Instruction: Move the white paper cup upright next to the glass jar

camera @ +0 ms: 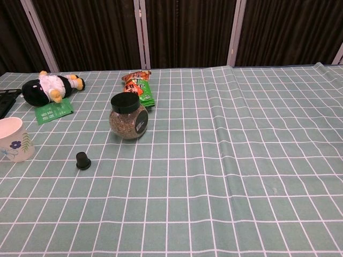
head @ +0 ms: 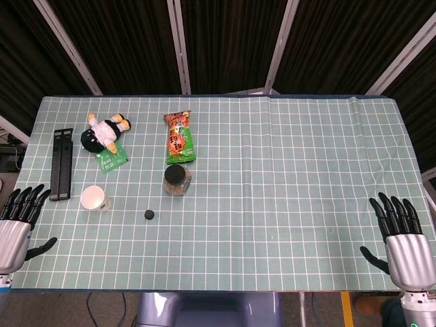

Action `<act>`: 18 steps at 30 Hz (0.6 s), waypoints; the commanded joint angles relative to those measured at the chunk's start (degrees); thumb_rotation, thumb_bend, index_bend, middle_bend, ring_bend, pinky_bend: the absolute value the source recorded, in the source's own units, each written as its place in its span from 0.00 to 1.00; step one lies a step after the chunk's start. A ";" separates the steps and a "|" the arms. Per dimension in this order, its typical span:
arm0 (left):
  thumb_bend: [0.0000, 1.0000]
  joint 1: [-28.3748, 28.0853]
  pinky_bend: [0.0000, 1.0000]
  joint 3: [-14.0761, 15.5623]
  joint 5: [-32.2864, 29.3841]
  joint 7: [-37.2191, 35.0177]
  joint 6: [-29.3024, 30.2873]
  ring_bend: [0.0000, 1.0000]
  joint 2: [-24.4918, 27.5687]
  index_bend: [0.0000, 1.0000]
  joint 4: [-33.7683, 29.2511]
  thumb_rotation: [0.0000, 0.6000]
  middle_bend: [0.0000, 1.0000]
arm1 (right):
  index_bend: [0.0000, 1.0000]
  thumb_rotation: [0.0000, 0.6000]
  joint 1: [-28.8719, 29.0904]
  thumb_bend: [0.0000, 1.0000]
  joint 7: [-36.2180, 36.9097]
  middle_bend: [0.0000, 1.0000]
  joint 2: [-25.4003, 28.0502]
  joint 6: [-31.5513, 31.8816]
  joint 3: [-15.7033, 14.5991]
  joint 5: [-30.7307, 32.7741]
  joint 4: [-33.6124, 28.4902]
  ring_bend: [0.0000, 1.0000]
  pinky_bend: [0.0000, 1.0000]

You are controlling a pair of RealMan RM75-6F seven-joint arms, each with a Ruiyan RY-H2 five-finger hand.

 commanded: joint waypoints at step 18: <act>0.00 -13.85 0.00 -2.26 0.36 26.11 -20.91 0.00 -8.16 0.00 9.10 1.00 0.00 | 0.00 1.00 1.47 0.00 -0.08 0.00 -0.27 -3.58 2.06 5.79 0.20 0.00 0.00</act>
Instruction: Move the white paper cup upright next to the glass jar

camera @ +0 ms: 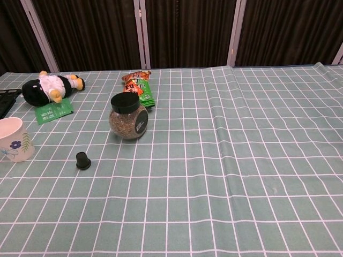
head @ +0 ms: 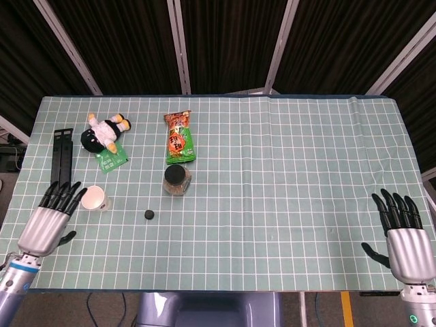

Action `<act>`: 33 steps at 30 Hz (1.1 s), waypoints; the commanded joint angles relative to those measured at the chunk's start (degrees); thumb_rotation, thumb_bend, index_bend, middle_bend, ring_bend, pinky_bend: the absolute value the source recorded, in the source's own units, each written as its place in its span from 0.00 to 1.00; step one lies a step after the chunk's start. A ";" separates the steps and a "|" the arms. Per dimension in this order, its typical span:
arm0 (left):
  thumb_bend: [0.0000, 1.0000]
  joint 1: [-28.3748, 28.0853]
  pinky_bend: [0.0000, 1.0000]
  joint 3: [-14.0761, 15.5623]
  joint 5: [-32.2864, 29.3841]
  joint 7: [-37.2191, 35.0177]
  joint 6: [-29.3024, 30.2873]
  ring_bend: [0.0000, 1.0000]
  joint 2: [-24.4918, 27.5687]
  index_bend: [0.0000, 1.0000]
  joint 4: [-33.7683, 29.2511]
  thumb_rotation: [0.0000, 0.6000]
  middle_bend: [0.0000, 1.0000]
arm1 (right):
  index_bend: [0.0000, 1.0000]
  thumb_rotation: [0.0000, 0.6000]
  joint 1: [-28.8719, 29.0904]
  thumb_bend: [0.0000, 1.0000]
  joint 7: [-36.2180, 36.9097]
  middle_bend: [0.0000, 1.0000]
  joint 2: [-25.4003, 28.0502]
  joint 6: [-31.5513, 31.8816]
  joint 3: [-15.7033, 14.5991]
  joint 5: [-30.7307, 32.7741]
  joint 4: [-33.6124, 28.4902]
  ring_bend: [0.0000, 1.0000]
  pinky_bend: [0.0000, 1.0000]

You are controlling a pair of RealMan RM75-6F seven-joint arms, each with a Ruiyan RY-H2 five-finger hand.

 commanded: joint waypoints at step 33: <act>0.00 -13.37 0.34 1.19 -0.72 -2.66 -11.68 0.35 -16.58 0.41 29.52 1.00 0.37 | 0.00 1.00 0.45 0.00 -1.86 0.00 -1.51 -0.59 1.54 4.58 1.61 0.00 0.00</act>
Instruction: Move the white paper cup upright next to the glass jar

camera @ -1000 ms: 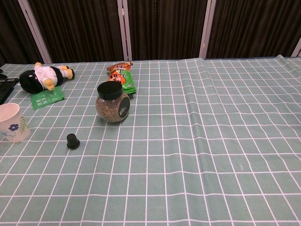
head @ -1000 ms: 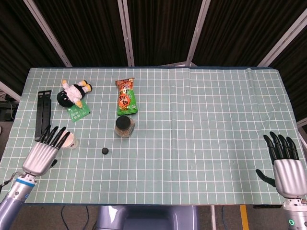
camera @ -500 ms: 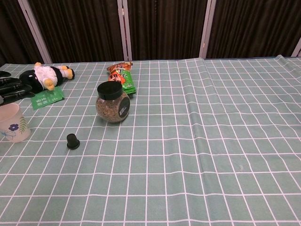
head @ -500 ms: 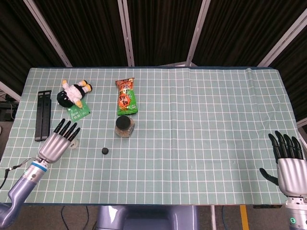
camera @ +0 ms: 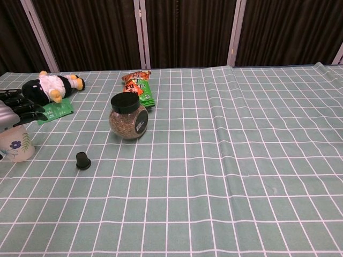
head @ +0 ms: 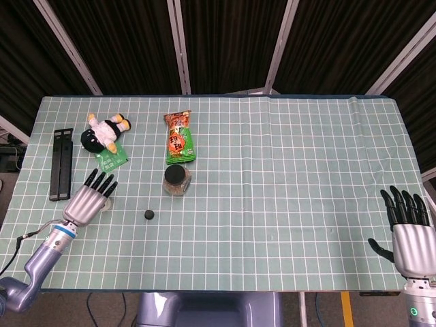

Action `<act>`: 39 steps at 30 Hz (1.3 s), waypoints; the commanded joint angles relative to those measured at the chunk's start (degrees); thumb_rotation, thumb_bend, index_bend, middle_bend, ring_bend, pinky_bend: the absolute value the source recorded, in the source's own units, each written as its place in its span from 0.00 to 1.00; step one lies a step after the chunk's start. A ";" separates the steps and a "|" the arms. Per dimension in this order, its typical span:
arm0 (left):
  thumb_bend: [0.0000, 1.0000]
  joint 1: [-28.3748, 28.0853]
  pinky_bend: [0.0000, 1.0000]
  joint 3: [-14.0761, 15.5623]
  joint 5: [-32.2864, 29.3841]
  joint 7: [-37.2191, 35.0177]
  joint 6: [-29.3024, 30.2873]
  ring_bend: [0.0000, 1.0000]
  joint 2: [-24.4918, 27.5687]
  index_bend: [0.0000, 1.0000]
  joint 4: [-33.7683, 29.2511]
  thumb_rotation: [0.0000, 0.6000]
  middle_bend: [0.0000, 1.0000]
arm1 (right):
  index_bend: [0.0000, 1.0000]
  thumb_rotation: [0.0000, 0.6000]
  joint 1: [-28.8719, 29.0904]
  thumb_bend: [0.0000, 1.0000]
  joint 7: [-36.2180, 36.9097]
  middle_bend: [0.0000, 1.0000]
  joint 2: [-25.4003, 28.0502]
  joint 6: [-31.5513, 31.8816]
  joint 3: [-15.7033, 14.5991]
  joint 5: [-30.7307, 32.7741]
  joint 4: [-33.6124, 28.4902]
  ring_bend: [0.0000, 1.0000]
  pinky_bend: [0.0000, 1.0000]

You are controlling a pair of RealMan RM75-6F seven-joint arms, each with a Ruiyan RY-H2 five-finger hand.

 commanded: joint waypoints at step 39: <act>0.00 -2.06 0.33 -2.97 -11.25 -78.13 -14.80 0.33 5.71 0.48 -7.12 1.00 0.34 | 0.00 1.00 0.54 0.00 -0.45 0.00 -0.35 -0.46 -0.28 -0.12 -0.55 0.00 0.00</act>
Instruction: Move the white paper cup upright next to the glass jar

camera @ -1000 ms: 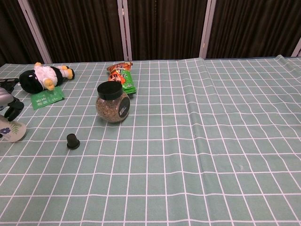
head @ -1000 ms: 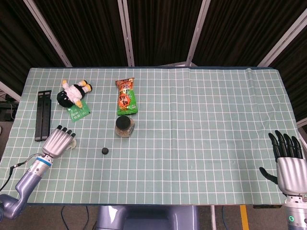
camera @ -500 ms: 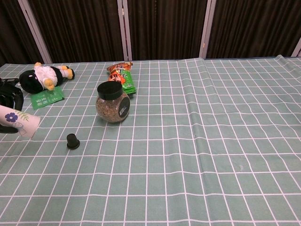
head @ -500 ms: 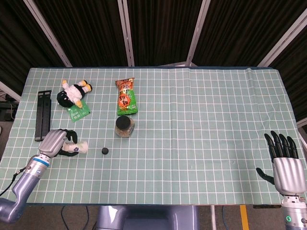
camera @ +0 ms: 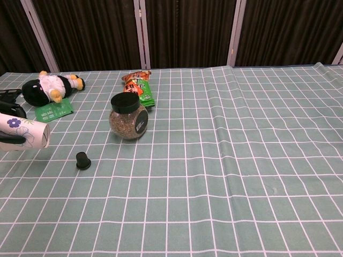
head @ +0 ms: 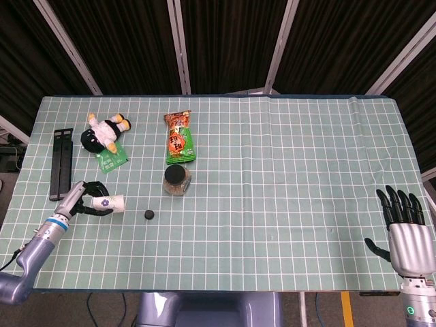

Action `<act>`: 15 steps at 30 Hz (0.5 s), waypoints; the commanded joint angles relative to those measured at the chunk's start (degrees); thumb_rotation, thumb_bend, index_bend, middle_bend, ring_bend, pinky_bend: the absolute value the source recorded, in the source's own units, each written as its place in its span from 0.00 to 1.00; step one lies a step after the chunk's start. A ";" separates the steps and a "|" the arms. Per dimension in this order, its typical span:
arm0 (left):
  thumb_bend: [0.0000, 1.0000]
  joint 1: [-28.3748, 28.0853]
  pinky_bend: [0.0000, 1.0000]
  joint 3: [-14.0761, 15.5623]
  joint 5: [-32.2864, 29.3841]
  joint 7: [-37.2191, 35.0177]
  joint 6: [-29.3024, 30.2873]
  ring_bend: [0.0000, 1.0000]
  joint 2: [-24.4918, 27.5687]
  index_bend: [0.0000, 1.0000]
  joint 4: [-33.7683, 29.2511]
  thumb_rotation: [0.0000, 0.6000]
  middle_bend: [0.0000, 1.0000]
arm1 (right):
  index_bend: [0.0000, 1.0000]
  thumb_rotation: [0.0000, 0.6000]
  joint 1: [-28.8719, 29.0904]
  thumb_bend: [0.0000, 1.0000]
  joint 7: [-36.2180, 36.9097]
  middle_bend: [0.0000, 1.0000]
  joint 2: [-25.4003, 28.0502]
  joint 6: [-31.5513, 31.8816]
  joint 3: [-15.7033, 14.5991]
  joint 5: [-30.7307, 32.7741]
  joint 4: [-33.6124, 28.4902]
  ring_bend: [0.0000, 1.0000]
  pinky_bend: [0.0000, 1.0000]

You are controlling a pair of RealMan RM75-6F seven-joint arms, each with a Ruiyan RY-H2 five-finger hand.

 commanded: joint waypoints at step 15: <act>0.00 1.07 0.00 2.81 9.05 38.54 14.73 0.00 3.51 0.00 -2.24 1.00 0.00 | 0.00 1.00 0.03 0.00 0.72 0.00 0.39 -0.11 -0.10 0.02 -0.41 0.00 0.00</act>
